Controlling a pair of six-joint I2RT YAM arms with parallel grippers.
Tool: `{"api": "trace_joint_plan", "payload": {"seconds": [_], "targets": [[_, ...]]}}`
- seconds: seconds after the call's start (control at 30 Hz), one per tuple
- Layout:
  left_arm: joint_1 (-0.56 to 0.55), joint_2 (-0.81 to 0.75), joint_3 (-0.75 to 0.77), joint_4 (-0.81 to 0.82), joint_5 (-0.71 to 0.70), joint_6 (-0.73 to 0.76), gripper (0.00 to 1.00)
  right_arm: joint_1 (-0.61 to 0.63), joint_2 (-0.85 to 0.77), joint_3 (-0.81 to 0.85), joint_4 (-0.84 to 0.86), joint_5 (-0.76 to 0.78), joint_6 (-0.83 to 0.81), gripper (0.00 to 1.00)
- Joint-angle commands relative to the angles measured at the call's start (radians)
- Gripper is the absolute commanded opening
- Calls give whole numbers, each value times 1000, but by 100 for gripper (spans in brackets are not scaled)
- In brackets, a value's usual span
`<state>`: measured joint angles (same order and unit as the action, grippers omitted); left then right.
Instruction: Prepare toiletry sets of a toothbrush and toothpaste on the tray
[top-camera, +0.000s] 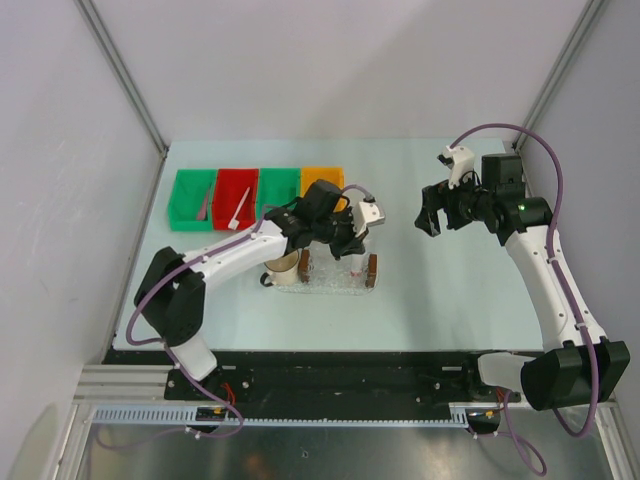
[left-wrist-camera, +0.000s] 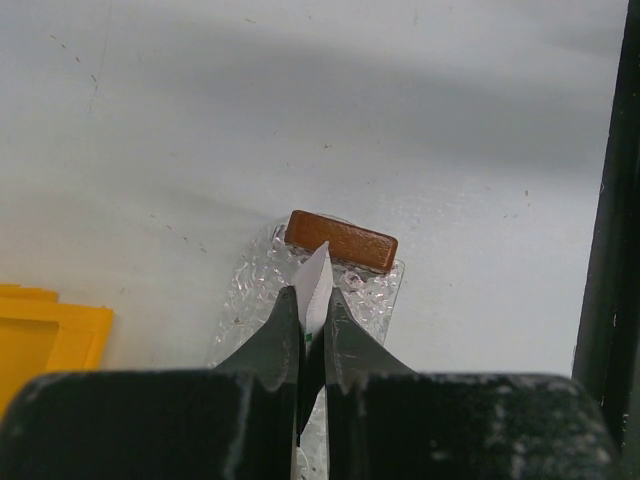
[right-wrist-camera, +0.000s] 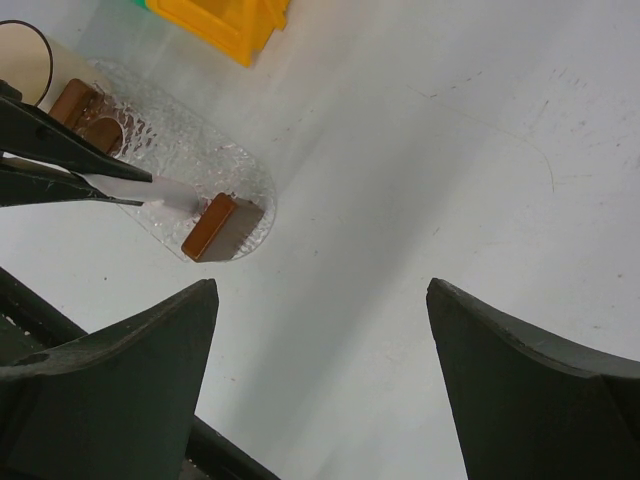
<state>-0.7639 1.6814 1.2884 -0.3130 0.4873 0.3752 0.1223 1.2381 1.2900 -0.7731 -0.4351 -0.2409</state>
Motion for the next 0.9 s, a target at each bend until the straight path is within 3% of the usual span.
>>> {"api": "trace_joint_plan", "payload": {"seconds": [0.0, 0.47, 0.8, 0.87], "targets": [[-8, 1, 5, 49, 14, 64, 0, -6, -23, -1, 14, -17, -6, 91], [-8, 18, -12, 63, 5, 70, 0, -6, -25, -1, 6, -22, -11, 91], [-8, 8, -32, 63, -3, 83, 32, -7, -20, -1, 3, -25, -11, 91], [-8, 6, -35, 64, -6, 85, 45, -6, -19, -1, 3, -27, -11, 91]]}}
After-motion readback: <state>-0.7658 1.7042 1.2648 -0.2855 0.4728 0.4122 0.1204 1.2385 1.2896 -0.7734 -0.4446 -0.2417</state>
